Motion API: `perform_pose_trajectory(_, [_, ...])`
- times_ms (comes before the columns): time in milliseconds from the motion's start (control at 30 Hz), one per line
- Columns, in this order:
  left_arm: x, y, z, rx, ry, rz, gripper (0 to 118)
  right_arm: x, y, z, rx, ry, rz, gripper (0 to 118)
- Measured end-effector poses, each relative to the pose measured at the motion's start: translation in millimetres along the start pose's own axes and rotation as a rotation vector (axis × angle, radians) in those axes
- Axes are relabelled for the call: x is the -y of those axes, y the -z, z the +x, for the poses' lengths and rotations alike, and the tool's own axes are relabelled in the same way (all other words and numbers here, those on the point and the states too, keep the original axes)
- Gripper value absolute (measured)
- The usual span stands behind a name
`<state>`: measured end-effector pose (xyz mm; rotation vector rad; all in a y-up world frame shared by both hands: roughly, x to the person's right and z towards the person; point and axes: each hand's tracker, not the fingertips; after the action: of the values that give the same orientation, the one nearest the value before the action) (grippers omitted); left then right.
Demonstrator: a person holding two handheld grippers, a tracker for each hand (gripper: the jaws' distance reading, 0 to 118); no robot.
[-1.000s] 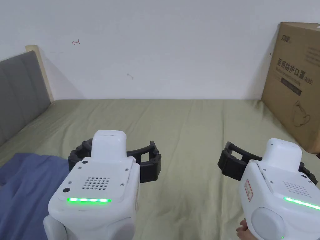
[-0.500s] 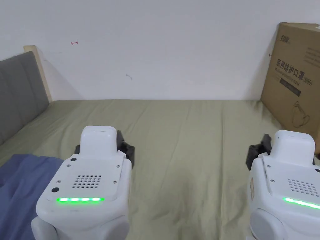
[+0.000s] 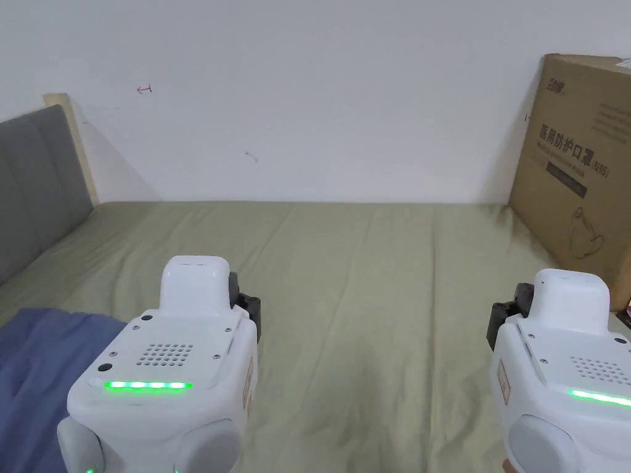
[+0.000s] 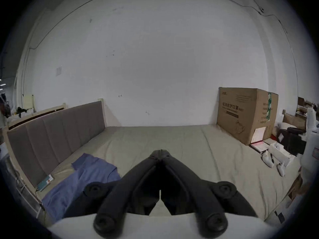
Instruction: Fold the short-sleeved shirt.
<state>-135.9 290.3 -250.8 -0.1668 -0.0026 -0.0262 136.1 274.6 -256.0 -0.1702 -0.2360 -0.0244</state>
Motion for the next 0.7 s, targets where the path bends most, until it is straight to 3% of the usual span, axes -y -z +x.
perform_pose_trajectory(100, [-2,-1,-2,-0.023,0.016,0.0,0,-2,2,-4,-0.039,0.005,-0.022,0])
perform_pose_trajectory(267, [-7,-14,-27,-0.085,-0.005,0.008,0,-9,3,-39,-0.141,-0.058,-0.005,0])
perform_pose_trajectory(367, [-10,-28,-54,-0.184,-0.012,0.005,0,-13,5,-72,-0.283,-0.018,-0.021,0])
perform_pose_trajectory(467, [-12,-49,-85,-0.279,-0.036,0.011,0,-13,1,-111,-0.374,-0.059,-0.015,0])
perform_pose_trajectory(600, [-10,-83,-123,-0.436,-0.043,-0.008,0,-9,-10,-162,-0.551,-0.039,-0.041,0])
perform_pose_trajectory(700, [-8,-109,-147,-0.546,-0.051,-0.018,0,-3,-21,-199,-0.657,-0.069,-0.063,0])
